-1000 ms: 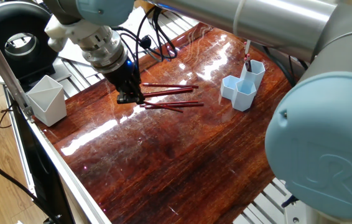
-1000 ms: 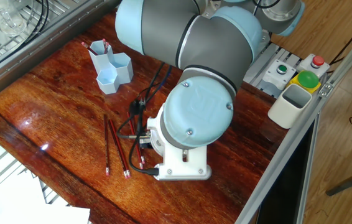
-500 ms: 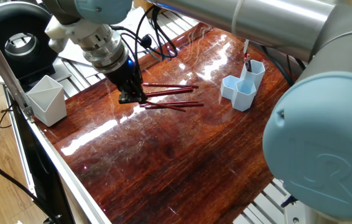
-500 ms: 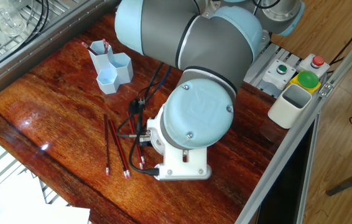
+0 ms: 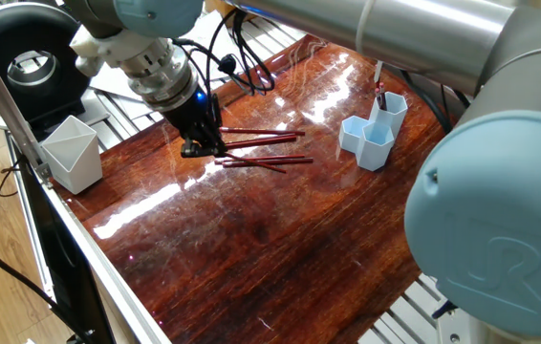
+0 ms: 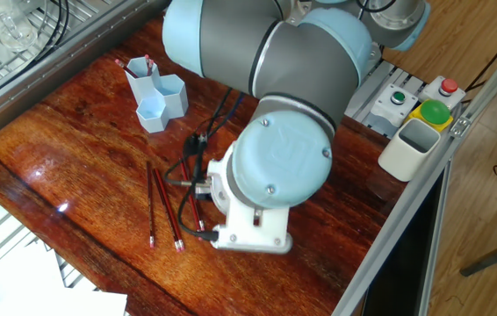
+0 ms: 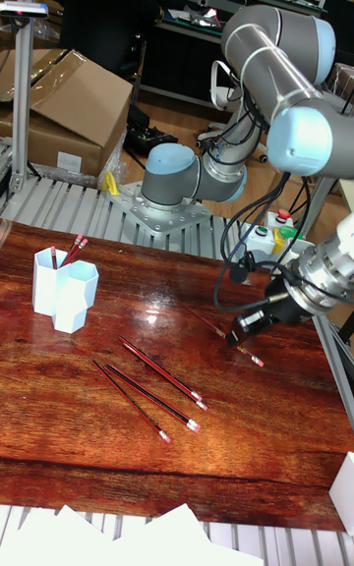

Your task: Put the pen into the pen holder

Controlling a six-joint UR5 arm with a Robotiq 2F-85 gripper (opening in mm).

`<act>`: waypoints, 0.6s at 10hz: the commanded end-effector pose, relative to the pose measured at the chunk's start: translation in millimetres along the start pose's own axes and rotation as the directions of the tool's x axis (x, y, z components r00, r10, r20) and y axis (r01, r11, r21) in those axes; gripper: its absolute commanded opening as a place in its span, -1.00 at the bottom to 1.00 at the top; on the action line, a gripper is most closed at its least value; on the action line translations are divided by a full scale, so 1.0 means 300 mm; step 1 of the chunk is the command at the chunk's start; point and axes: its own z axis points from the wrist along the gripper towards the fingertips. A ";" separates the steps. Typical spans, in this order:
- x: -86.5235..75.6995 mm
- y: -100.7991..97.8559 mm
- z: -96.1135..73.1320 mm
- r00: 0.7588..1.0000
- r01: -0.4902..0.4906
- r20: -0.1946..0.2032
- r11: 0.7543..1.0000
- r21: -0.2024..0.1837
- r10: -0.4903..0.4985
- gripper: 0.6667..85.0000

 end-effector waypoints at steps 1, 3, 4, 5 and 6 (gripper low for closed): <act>0.194 -0.008 -0.148 0.994 0.107 0.018 0.993 -0.056 -0.107 -0.99; 0.376 -0.130 -0.199 0.964 0.236 0.113 0.971 0.045 -0.239 -0.99; 0.395 -0.119 -0.176 0.944 0.267 0.193 0.963 0.033 -0.268 -0.99; 0.414 -0.132 -0.151 0.931 0.285 0.227 0.958 0.045 -0.287 -0.99; 0.450 -0.143 -0.138 0.928 0.293 0.223 0.955 0.053 -0.297 -0.99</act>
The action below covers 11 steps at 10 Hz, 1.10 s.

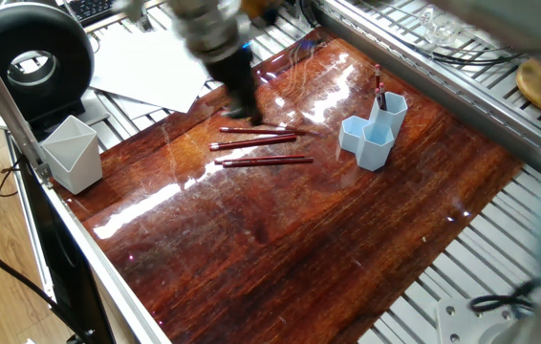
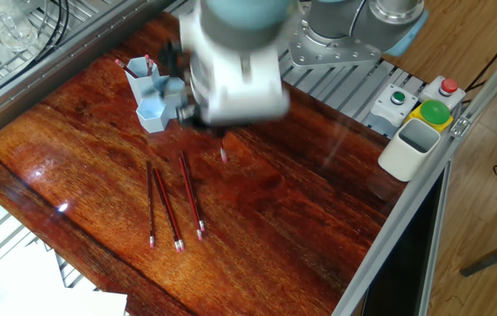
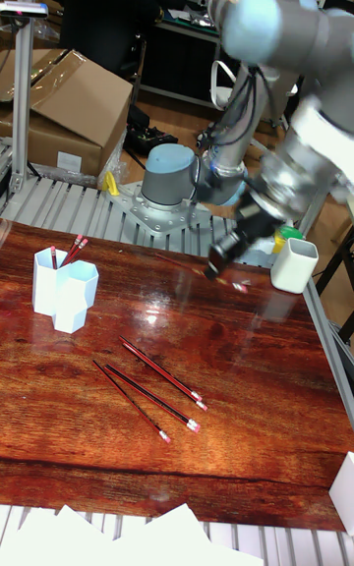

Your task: Put the pen into the pen holder

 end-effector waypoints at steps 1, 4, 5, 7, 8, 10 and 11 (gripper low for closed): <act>0.108 -0.001 -0.001 0.994 0.071 0.080 0.997 0.028 -0.073 -0.99; 0.169 0.032 0.002 1.000 -0.013 0.011 1.000 -0.016 0.014 -0.99; 0.219 0.005 0.001 0.996 -0.082 -0.044 0.996 0.019 0.082 -0.99; 0.281 -0.032 -0.006 0.975 -0.187 -0.104 0.979 0.080 0.195 -0.99; 0.326 -0.033 -0.012 0.961 -0.216 -0.152 0.972 0.097 0.229 -0.99; 0.457 -0.004 -0.160 0.975 -0.127 -0.180 0.991 0.042 0.133 -0.99; 0.534 -0.003 -0.223 0.990 -0.072 -0.121 0.997 0.013 0.073 -0.99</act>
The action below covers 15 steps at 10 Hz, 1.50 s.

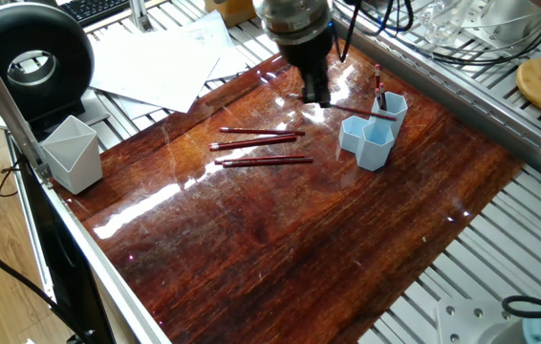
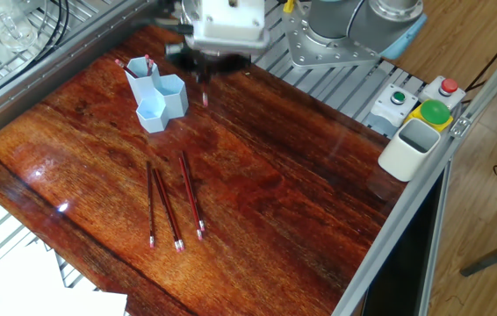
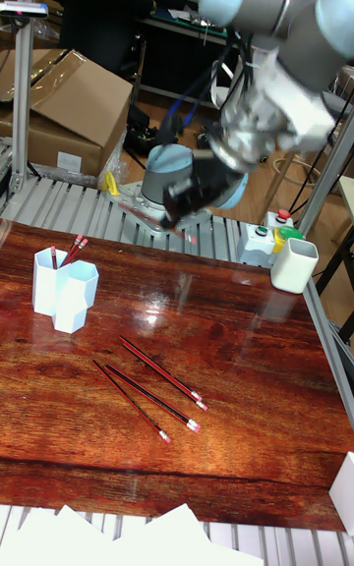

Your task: Put the pen into the pen holder

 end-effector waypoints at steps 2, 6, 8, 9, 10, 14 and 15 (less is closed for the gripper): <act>0.237 -0.060 -0.134 0.960 0.111 0.258 0.994 0.001 -0.108 -0.99; 0.075 -0.094 -0.133 0.807 0.107 0.573 0.990 0.094 -0.142 -0.99; 0.057 -0.083 -0.130 0.786 0.118 0.599 0.988 0.098 -0.153 -0.99; 0.063 -0.072 -0.126 0.792 0.112 0.596 0.991 0.076 -0.135 -0.99; 0.097 -0.072 -0.102 0.822 0.100 0.558 0.993 0.060 -0.117 -0.99; 0.420 -0.194 0.024 0.975 -0.120 0.202 0.986 0.114 0.096 -0.99; 0.449 -0.223 0.025 0.980 -0.126 0.173 0.981 0.149 0.099 -0.99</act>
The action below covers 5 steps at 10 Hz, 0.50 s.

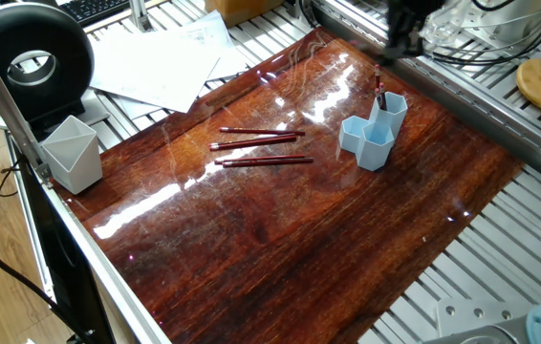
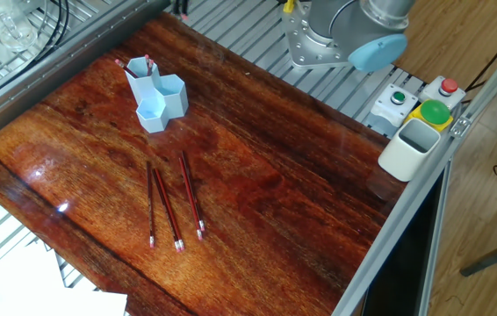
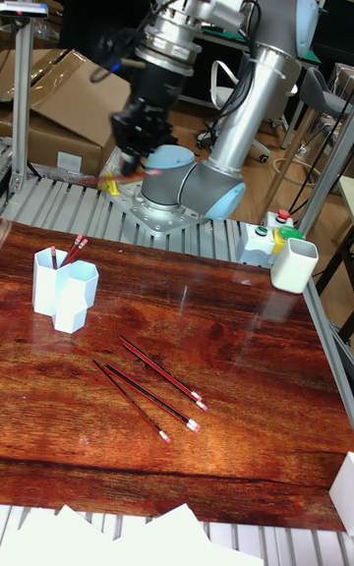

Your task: Put the pen into the pen holder

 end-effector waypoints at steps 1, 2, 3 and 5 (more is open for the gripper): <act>0.136 -0.070 -0.019 0.987 -0.059 -0.145 0.994 0.090 0.072 -0.99; 0.129 -0.059 -0.017 0.988 -0.064 -0.137 0.995 0.077 0.074 -0.99; 0.130 -0.056 -0.017 0.987 -0.072 -0.138 0.995 0.075 0.082 -0.99; 0.128 -0.062 -0.017 0.988 -0.071 -0.135 0.994 0.081 0.081 -0.99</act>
